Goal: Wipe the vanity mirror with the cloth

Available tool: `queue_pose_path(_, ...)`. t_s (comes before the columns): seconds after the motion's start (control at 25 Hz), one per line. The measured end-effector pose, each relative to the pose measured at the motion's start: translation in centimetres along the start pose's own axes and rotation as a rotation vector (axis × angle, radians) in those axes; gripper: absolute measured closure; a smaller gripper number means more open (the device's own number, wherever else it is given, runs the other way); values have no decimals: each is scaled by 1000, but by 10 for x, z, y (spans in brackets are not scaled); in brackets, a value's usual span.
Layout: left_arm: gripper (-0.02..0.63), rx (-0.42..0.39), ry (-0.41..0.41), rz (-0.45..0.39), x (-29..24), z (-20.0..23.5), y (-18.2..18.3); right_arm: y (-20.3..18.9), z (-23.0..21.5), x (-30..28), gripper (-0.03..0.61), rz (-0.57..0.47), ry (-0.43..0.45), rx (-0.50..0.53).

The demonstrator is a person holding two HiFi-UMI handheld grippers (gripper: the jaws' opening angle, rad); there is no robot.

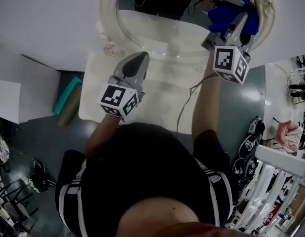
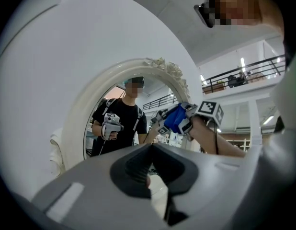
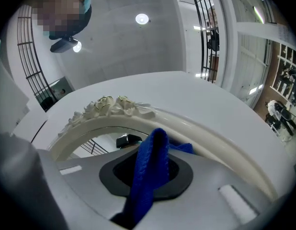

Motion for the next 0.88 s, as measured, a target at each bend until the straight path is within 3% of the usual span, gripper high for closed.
queue_pose_path(0.48,603,12,27,-15,9,11,3,15,37,-20,538,2,64,85)
queue_pose_path(0.88,603,29,51,-21,19,19,0,19,86,-29,538,-4,142,214)
Point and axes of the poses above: the fingertips, and each gripper's own axes: x backward along the fingers, z to its left, y out of its top, the point moved 9 cm from there along x, backward along the fingers, and after that the axes turned 5 degrees about x, right-handed, at the moved point
